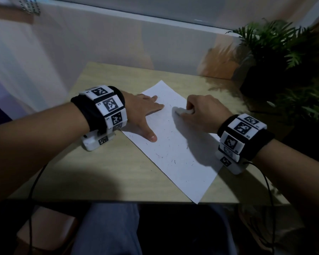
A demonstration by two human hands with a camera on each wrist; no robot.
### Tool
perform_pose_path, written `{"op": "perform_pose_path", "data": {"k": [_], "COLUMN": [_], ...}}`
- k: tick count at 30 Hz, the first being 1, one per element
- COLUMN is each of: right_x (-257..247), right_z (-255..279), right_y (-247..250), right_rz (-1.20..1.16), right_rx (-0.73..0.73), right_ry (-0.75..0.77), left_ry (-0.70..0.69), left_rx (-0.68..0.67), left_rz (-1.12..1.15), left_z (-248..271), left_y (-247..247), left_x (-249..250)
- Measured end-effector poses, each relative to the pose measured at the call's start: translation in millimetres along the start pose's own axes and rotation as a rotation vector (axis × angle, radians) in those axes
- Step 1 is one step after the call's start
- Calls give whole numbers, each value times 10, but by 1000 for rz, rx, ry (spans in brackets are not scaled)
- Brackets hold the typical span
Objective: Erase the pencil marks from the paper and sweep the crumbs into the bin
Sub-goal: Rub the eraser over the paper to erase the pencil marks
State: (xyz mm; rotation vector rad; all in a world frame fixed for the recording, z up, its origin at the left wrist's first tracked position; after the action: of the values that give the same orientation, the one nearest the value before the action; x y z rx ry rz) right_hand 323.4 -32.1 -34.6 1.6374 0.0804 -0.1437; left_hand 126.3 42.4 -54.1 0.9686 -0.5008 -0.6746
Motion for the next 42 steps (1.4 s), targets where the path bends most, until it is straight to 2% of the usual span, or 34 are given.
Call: {"op": "perform_pose_path", "data": {"k": [2,4,8,10,12,13,15,18,20,23,27,28,30,32,33,37,42], "right_x": [-33,37,185,67,-79,-100,-33,77,8,-66,46,36,-49,-136,-140,-6,2], "right_z": [19,-29,-131,-96,-37,-31,-75,-149,-141,-105,-161,-154,-108,-47,-41,-108,-91], "right_y": [-14,11,68,42,-3,-9,20,65,28,-19,16,24,9,-26,-28,14,-16], "right_rz": [-88,-147,-65,-56,-107,-134,-123,-9,-4,-57,33,56,46,-4,-28,43,22], "right_rx": [-70,-110,-3,12,-72,-115,-105,-6,3,-59,-17,5,-4,-92,-124,-22,-35], "right_ry": [55,17,-87,-5,98,102,32,-105,-45,76,-82,-82,19,143,151,-14,-27], "left_ry": [1,1,4,-1,-3,-1,0,9,9,4,1,0,-5,-7,-7,-9,-12], "left_rx": [-10,-17,-3,3,-3,-5,-6,-3,0,2,1,3,4,-12,-18,-4,-13], "left_rz": [2,-2,-7,-16,-15,-13,-7,-4,-8,-22,-11,-7,-5,-4,-5,-12,-7], "left_z": [-5,-6,6,-1,-10,-17,-18,-8,-2,-2,-2,-2,-14,-19,-19,-16,-24], "left_y": [-6,-9,-5,-2,3,2,0,-9,-11,-3,-7,-8,-6,-1,-1,0,-4], "left_x": [-1,-3,6,10,5,-3,-4,-1,0,6,6,7,0,-4,-7,2,-16]}}
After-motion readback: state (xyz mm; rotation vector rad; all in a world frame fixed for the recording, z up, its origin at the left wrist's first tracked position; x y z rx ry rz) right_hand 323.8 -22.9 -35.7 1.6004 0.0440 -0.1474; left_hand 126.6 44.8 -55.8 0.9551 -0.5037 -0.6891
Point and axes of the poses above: each hand's wrist, its own z-axis away from the middle knuckle, its own y-axis out of the back of the hand, x = y × z, the point moved 4 cm from there along -z, towards the middle knuckle, and after that the axes turned 3 degrees about z, right-handed, at the moved point
